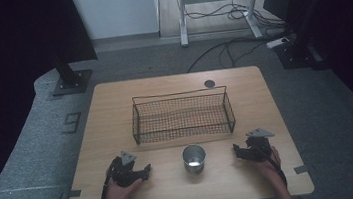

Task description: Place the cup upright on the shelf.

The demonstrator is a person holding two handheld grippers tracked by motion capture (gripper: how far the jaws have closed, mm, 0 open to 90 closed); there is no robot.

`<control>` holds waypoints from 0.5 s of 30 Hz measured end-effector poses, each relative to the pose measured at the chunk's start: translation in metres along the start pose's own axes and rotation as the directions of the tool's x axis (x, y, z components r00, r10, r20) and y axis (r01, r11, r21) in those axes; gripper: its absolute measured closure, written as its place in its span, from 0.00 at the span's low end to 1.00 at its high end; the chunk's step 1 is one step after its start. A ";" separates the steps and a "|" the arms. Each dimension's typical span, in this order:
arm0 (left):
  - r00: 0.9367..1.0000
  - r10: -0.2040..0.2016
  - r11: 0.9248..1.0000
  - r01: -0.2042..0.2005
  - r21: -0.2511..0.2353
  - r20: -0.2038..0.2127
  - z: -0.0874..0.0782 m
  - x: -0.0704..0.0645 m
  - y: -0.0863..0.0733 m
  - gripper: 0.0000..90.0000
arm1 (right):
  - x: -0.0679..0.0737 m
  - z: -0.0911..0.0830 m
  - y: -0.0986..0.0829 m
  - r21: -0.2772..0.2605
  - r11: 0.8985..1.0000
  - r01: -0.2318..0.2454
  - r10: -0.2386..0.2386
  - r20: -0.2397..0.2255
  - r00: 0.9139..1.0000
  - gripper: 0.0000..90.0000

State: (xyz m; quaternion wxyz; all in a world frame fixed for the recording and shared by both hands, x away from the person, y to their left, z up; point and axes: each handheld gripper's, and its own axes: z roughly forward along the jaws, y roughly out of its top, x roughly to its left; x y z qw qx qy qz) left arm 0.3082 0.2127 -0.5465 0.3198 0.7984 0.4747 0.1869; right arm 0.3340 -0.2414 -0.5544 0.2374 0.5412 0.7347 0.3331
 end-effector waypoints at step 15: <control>0.996 -0.005 1.000 0.005 -0.008 0.092 -0.006 0.001 0.000 0.19 | 0.000 0.000 0.000 0.001 1.000 -0.003 0.003 0.003 1.000 0.22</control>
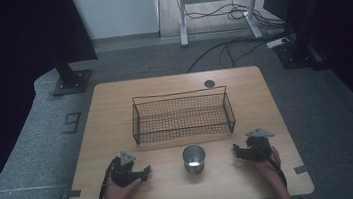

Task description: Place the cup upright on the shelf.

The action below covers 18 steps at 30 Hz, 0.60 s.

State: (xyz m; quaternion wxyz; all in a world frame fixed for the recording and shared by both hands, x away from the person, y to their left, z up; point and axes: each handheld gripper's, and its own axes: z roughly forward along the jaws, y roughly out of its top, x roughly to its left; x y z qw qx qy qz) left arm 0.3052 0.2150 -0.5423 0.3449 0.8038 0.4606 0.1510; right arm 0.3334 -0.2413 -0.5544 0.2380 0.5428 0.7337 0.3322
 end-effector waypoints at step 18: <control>0.991 0.053 0.984 -0.031 -0.173 0.125 -0.025 -0.039 0.037 0.16 | -0.001 -0.001 -0.001 -0.001 1.000 -0.012 0.012 0.012 1.000 0.22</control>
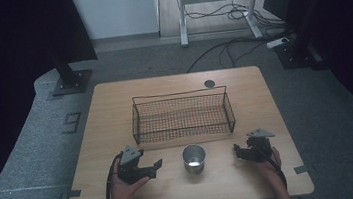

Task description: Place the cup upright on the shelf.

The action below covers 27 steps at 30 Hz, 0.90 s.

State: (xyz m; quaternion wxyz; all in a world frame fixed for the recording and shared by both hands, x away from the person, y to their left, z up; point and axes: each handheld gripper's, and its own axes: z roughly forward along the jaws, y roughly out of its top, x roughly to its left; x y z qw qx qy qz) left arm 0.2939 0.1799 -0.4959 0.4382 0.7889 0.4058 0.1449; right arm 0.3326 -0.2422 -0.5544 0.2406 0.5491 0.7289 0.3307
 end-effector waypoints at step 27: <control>0.991 0.001 1.000 0.001 -0.016 0.132 0.025 -0.030 0.019 0.16 | -0.001 0.000 0.000 0.000 1.000 -0.014 0.014 0.013 1.000 0.22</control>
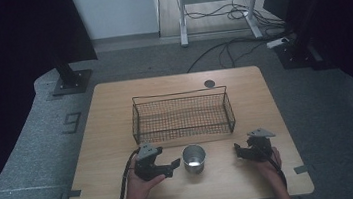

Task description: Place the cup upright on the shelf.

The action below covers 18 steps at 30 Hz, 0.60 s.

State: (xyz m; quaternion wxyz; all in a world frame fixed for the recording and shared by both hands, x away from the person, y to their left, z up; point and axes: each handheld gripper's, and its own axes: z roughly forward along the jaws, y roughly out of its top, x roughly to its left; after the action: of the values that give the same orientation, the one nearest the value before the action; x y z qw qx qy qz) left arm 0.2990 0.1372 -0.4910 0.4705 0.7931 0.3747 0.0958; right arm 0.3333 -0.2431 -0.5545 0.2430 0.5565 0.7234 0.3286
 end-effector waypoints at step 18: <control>0.998 0.040 0.999 -0.041 0.026 0.057 0.022 -0.019 0.004 0.13 | -0.001 0.001 0.001 0.001 1.000 0.000 0.000 0.002 1.000 0.21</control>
State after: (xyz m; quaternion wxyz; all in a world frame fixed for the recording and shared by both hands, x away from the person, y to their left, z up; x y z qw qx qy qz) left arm 0.2986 0.1078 -0.4962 0.4681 0.8092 0.3464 0.0777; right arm 0.3343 -0.2438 -0.5545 0.2433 0.5570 0.7234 0.3276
